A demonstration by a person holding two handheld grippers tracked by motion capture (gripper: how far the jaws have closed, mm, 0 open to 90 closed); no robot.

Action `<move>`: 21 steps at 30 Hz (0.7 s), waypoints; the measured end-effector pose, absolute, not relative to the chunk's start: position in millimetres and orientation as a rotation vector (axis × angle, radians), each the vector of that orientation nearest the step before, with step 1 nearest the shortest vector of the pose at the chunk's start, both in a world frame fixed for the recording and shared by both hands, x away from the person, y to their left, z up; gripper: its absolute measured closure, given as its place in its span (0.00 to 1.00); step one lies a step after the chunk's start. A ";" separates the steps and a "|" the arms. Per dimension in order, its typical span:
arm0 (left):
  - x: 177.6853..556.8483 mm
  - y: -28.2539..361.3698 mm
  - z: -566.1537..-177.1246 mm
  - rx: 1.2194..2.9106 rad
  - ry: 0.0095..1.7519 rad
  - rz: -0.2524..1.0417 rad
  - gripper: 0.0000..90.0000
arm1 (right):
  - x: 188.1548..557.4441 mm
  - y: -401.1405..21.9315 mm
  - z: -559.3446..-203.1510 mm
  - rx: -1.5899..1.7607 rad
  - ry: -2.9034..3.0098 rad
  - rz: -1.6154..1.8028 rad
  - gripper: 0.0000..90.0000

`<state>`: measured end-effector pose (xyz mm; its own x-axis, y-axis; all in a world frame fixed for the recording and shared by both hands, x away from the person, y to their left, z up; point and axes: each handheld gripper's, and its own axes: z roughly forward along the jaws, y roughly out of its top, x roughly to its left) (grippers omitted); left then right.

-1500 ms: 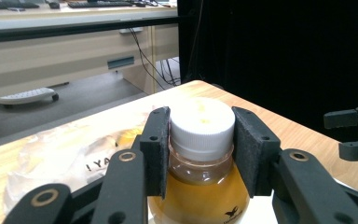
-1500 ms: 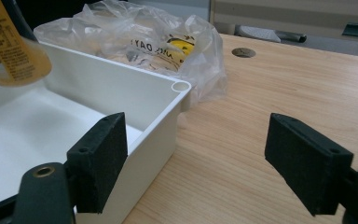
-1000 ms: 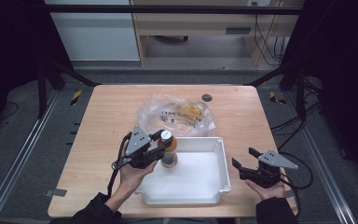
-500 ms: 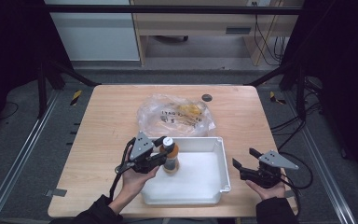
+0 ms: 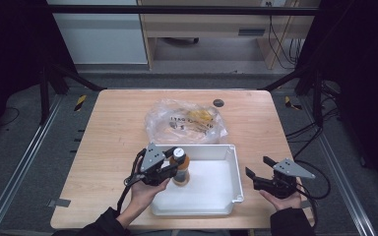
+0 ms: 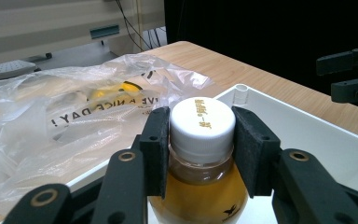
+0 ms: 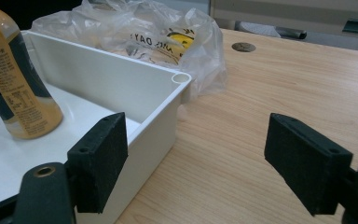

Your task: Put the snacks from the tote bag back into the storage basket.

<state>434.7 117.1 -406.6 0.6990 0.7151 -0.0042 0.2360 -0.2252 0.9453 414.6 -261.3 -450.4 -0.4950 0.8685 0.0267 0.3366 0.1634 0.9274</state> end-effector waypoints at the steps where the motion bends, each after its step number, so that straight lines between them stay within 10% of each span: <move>1: 434.7 117.3 -406.9 1.784 0.756 0.533 0.65 | 414.6 -261.2 -450.5 1.140 1.920 1.316 0.24; 21: 435.7 116.9 -408.5 1.770 0.759 0.540 0.52 | 414.8 -262.8 -451.7 1.150 1.914 1.309 0.23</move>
